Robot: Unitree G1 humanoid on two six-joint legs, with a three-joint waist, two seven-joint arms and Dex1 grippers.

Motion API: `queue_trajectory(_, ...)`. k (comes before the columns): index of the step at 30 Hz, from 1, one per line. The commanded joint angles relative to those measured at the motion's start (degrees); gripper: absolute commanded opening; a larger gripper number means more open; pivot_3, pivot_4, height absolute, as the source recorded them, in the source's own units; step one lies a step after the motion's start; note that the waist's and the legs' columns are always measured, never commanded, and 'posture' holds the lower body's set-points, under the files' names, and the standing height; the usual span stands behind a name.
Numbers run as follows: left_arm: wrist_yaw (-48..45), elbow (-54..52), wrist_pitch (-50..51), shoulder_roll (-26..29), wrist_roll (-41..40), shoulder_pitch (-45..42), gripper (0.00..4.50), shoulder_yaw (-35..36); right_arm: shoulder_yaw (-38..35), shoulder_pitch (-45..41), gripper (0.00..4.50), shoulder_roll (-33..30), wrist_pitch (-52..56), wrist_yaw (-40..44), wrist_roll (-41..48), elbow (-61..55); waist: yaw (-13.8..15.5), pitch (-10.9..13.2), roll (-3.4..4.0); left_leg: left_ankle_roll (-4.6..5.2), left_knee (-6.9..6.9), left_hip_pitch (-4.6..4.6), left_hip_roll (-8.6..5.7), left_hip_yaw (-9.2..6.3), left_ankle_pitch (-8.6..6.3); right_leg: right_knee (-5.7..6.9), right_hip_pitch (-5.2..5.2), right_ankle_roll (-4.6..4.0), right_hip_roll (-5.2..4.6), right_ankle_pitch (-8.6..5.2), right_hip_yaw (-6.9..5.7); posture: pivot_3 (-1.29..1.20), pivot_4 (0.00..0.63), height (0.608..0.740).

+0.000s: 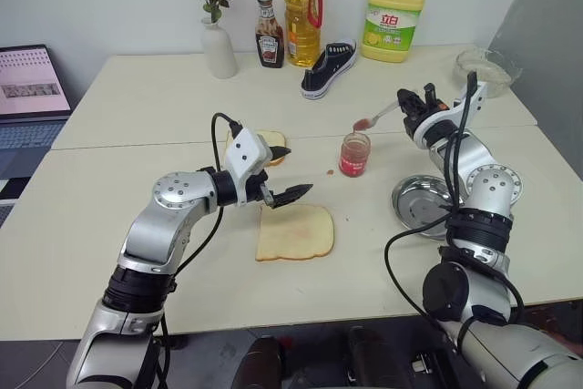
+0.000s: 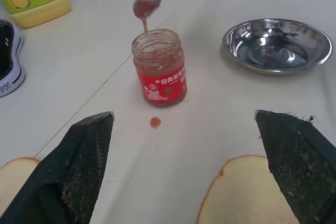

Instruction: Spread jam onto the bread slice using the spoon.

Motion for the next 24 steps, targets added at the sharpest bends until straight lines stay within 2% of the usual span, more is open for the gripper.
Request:
queue_trajectory(1, -1.6, -0.2, -1.9, 1.4, -0.9, -1.5, 4.50, 1.9, -1.6, -2.1, 0.03, 1.0, -0.9, -1.9, 6.5, -3.2, 0.0, 0.0, 0.00, 0.00, -0.01, 0.00, 0.00, 0.00, 0.00, 0.00, 0.00, 0.00, 0.00, 0.00, 0.00, 0.00, 0.150, 0.740)
queue_trajectory(10, -4.8, 0.7, -3.0, 3.7, -1.4, -1.6, 4.50, 2.5, -0.8, -1.5, 0.03, 2.2, -2.4, -3.2, 13.9, -4.4, -0.5, 0.0, 0.02, 0.00, -0.10, 0.00, 0.01, 0.01, 0.00, -0.02, -0.04, 0.00, 0.01, 0.00, 0.00, 0.00, 0.150, 0.740)
queue_trajectory(15, -7.6, -2.3, -2.2, 6.5, -3.6, 1.2, 4.50, 3.9, 0.9, -1.1, 0.03, 3.8, -1.4, -4.8, 20.0, -7.7, -1.1, 0.0, 0.04, 0.00, -0.13, -0.02, 0.04, 0.00, 0.00, -0.01, -0.08, 0.00, 0.00, 0.00, 0.00, 0.00, 0.150, 0.740)
queue_trajectory(24, -11.2, -9.7, 0.5, 13.0, -10.0, 9.2, 4.50, 9.1, 8.8, 3.8, 0.03, 4.7, 3.1, -12.8, 32.2, -16.4, -1.3, 0.1, 0.10, 0.01, -0.20, -0.11, 0.47, 0.08, 0.00, 0.03, -0.24, -0.02, 0.06, -0.01, 0.03, 0.00, 0.150, 0.740)
